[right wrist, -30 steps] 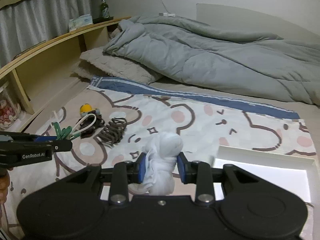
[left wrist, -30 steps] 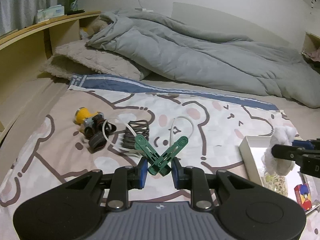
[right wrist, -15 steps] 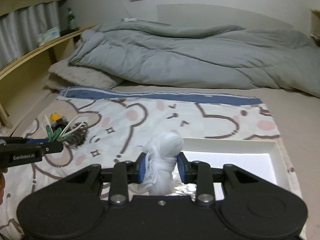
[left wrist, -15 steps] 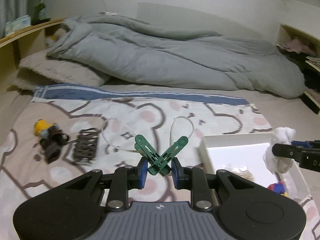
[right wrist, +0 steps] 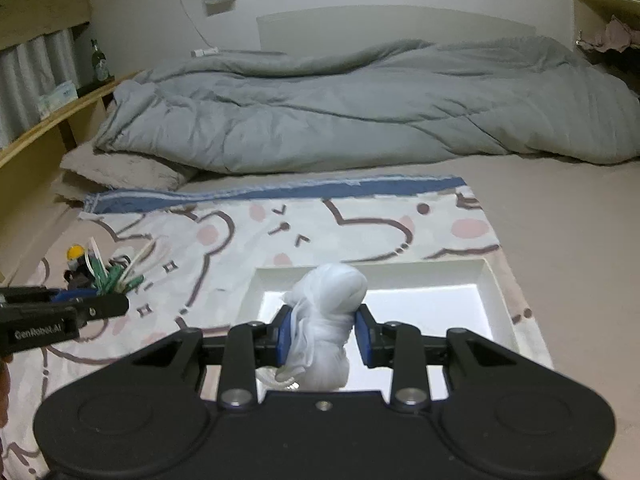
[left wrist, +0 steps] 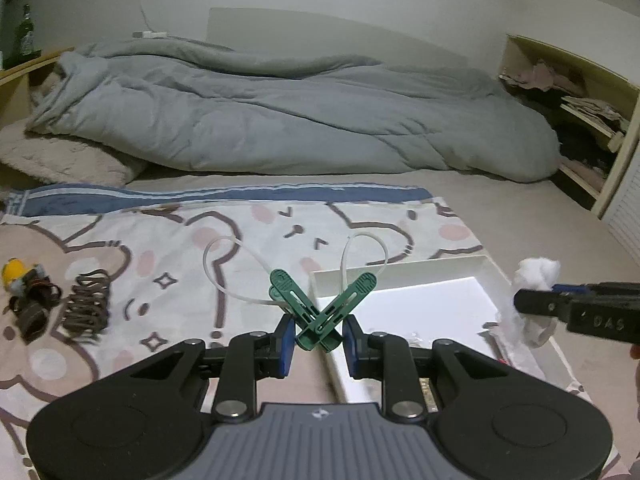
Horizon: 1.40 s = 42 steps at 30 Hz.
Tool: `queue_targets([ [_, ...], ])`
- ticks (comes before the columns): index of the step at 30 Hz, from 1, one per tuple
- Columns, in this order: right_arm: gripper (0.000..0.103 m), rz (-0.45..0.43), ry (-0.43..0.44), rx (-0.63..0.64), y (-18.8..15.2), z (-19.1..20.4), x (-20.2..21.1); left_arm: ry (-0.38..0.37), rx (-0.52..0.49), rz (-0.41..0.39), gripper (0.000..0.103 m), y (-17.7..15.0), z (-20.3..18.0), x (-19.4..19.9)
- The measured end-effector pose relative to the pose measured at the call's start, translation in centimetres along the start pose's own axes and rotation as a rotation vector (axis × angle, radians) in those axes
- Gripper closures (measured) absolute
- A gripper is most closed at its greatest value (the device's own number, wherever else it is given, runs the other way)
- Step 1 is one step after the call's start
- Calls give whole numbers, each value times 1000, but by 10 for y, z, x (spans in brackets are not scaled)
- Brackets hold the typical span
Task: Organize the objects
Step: 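Carry the clothespins and cloth bundle toward the white tray with both tools, then open the left tool over the tray while the right tool lowers the cloth bundle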
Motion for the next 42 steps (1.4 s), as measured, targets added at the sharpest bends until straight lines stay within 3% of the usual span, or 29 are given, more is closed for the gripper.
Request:
queue_targets([
  [8,69,84,-8,26,-21,-17,-9,-60,-7,1,76,1,-24,-12],
  [14,69,190,-4,72,-43,-25,-24,-118,-35,2,76,0,-46,-23],
  [20,69,299,-16,118,-67,-33,-41,-166,-124,20,76,-8,-71,-36],
  [25,69,360,2,127,-84,-34,-48,-219,-112,43,76,-10,-84,-48],
  [34,55,416,-7,145,-96,-34,-54,-301,-98,53,76,-9,-117,-70],
  [42,52,367,0,130,-83,-45,-35,-363,-98,95,76,-16,-137,-95],
])
Point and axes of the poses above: each gripper's, at about its wrist camera, not at the fingertips, and x roughly against the way its jaws point, z to its left, y to its top, the point moved 9 cm from there along -x, roughly the way its jaws point, and after that the axes turned 4 degrees about -x, right-handed, at the moved point
